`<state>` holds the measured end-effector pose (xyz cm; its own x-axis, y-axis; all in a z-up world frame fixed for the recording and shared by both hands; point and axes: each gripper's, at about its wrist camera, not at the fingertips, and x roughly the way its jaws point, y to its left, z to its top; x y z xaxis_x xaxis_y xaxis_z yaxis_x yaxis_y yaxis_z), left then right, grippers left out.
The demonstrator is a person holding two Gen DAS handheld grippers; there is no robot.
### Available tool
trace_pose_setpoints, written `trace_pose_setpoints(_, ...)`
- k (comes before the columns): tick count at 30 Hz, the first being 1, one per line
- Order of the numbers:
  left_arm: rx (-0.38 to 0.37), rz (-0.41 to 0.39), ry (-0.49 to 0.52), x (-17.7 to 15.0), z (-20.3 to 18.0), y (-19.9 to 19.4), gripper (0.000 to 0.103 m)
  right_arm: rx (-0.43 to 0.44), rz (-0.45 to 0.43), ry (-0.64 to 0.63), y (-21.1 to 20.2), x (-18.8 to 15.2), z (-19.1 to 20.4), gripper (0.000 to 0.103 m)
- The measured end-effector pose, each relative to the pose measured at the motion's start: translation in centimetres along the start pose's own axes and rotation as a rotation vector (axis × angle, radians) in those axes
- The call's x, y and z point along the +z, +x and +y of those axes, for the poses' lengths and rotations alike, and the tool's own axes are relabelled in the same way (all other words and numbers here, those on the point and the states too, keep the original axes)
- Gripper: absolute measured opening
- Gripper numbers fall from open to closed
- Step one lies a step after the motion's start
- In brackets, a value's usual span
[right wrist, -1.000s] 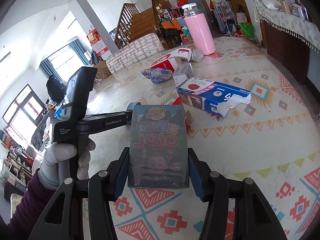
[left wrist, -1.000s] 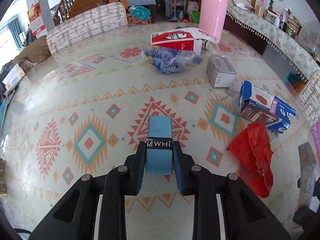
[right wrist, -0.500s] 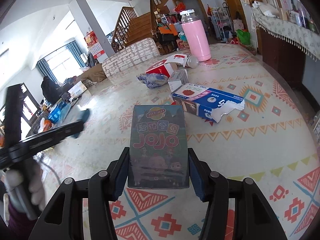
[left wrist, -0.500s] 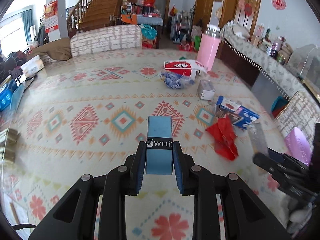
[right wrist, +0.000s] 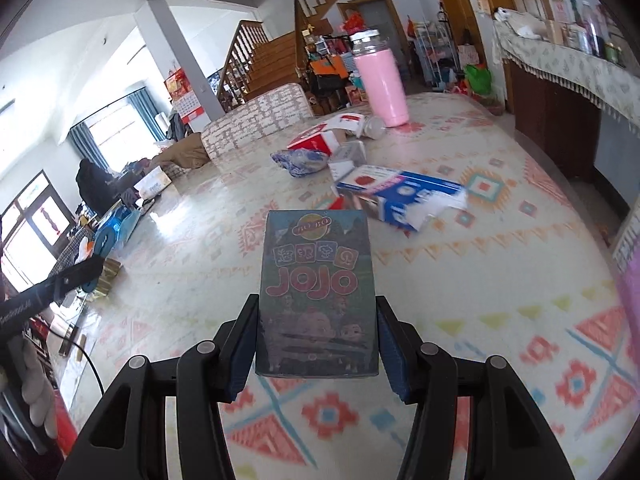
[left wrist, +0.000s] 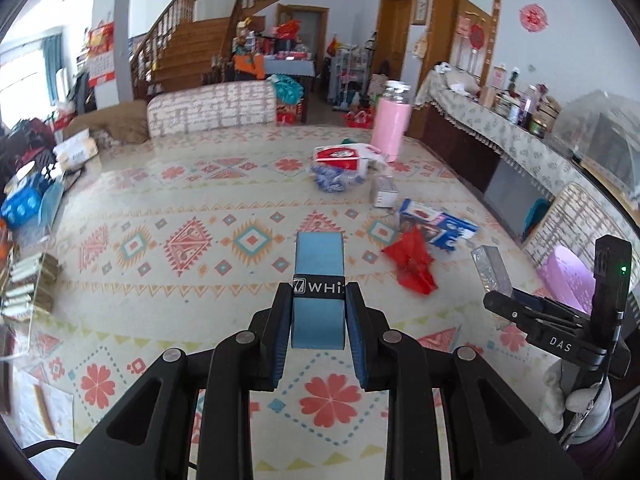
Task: Collect trash
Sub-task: 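Carry the JOJO box and blue strip over the pink basket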
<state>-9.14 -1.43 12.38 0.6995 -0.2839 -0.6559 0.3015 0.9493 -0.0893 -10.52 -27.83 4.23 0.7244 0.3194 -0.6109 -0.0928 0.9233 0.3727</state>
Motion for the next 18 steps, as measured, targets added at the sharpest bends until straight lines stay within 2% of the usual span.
trace_pose_setpoints(9,-0.133,-0.036,0.12,1.2,-7.3,-1.4,0.025,-0.086,-0.039,0.091,-6.2,-0.7,-6.0,0.059)
trace_pose_setpoints(18,-0.285,-0.003,0.219,2.7,-16.1,0.7,0.025,-0.215,-0.117,0.176,-13.1,-0.9,-13.4,0.059)
